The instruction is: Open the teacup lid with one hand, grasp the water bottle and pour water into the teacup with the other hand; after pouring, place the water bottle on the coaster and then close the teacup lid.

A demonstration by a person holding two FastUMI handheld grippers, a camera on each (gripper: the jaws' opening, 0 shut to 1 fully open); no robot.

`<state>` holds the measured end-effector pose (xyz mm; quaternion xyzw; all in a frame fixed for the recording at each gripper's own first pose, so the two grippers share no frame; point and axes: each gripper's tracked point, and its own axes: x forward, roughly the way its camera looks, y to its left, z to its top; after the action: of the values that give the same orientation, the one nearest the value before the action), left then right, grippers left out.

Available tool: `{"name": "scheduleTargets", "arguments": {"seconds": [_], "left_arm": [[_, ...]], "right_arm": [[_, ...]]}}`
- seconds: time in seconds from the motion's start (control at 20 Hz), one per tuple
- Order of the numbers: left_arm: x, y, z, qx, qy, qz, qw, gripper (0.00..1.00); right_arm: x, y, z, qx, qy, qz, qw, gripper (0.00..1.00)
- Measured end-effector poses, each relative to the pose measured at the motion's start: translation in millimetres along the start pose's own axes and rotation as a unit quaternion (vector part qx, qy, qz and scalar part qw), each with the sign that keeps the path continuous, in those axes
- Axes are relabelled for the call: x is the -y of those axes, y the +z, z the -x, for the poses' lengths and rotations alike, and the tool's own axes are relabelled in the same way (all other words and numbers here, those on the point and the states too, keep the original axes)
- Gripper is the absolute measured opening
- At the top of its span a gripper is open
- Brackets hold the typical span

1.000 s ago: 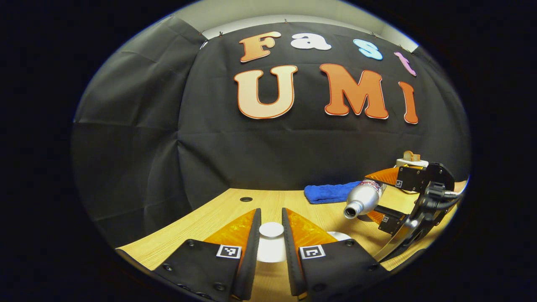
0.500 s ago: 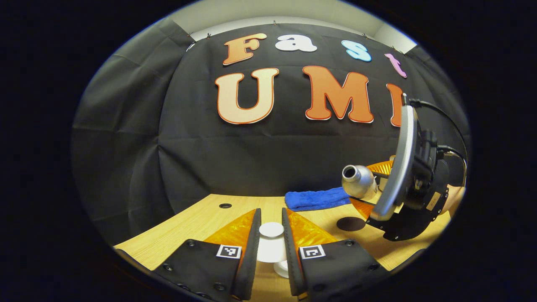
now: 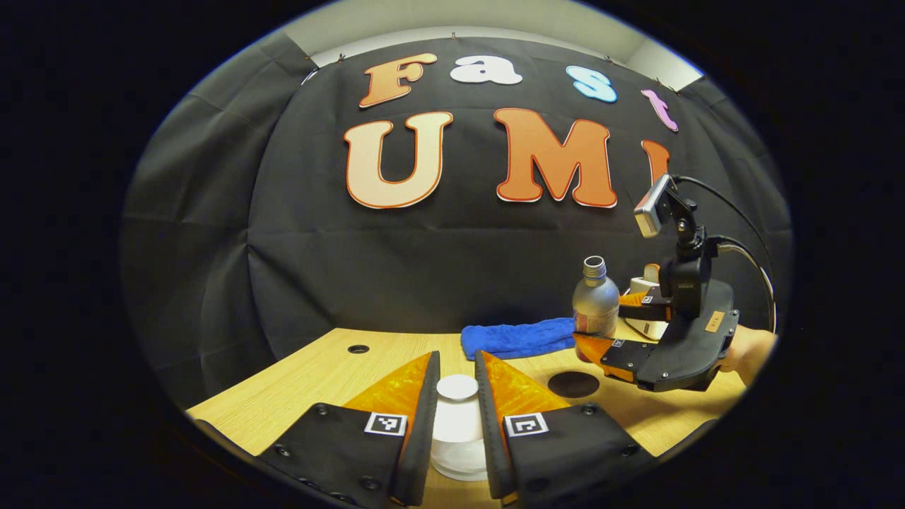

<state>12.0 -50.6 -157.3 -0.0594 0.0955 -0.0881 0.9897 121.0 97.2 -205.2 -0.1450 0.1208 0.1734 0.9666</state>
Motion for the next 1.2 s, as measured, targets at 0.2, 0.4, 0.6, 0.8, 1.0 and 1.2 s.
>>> {"name": "scheduleTargets", "arguments": {"seconds": [0.2, 0.4, 0.6, 0.8, 1.0, 1.2], "left_arm": [[2.5, -4.7, -3.8, -0.006, 0.000, -0.001, 1.000, 0.36], [3.5, -13.3, -5.8, -0.017, -0.001, 0.000, 1.000, 0.36], [5.6, -21.2, -9.2, -0.026, -0.003, 0.005, 1.000, 0.36], [7.7, -31.4, -13.6, -0.035, -0.006, 0.008, 0.999, 0.36], [14.2, -46.4, -17.4, -0.054, -0.016, 0.021, 0.998, 0.37], [17.2, -63.3, -19.7, -0.073, -0.013, 0.023, 0.997, 0.37]], "right_arm": [[-7.4, -22.7, -12.0, -0.033, 0.026, -0.096, 0.994, 0.80], [-19.2, -37.8, -17.7, -0.057, 0.045, -0.162, 0.984, 0.80], [-28.4, -51.7, -31.3, -0.073, 0.061, -0.196, 0.976, 0.80], [-30.1, -52.7, -28.8, -0.069, 0.058, -0.191, 0.977, 0.77], [-26.9, -56.0, -29.6, -0.076, 0.043, -0.180, 0.980, 0.83], [-20.3, -50.8, -25.7, -0.067, 0.044, -0.181, 0.980, 0.87]]}}
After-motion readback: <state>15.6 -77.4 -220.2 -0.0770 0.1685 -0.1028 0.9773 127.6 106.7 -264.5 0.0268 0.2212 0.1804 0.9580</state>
